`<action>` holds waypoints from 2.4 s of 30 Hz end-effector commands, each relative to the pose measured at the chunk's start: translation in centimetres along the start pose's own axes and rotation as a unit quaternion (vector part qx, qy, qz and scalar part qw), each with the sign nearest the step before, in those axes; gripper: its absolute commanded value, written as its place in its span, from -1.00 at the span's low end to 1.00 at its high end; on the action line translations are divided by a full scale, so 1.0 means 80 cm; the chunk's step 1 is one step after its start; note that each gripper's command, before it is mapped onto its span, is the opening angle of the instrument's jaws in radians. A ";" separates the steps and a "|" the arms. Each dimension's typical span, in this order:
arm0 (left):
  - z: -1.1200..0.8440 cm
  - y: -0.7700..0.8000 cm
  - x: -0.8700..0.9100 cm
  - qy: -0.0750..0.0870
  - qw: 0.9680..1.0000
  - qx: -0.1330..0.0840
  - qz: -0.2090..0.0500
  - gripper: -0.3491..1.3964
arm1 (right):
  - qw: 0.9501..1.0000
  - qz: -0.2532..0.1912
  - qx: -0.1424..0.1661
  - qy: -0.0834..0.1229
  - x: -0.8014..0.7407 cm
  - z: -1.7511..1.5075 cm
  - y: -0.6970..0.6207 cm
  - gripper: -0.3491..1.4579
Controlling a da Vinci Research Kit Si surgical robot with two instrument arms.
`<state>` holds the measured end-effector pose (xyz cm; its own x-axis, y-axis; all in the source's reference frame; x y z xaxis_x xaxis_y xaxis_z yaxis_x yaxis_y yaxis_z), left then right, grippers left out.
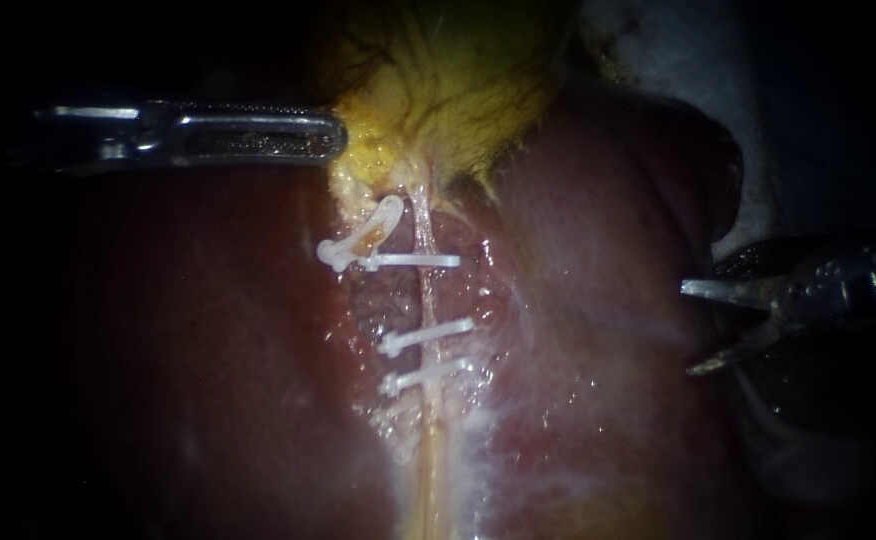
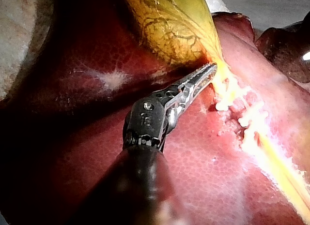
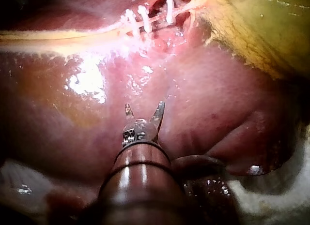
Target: Go to the cutting position right tube
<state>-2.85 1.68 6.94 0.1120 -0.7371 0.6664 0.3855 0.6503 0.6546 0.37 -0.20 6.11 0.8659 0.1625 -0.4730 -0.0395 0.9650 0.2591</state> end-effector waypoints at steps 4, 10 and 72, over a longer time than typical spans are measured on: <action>-0.0006 -0.0001 -0.0002 0.000 1.000 0.001 0.000 -1.00 | 1.000 0.000 0.000 -0.002 0.0000 0.0000 0.0000 0.99; -0.0044 0.0002 -0.0027 0.002 1.000 0.001 -0.006 -1.00 | 1.000 0.000 0.000 -0.002 0.0000 0.0000 0.0000 0.99; -0.0084 -0.0001 -0.0055 -0.015 1.000 -0.016 -0.010 -1.00 | 0.955 0.135 0.208 0.162 0.0154 0.0142 0.0037 0.86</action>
<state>-2.28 1.88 6.41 0.0758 -0.7438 0.6641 0.4162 0.6288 0.6568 2.01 0.06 6.58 0.6469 0.5213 -0.5566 0.0182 0.7191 0.6946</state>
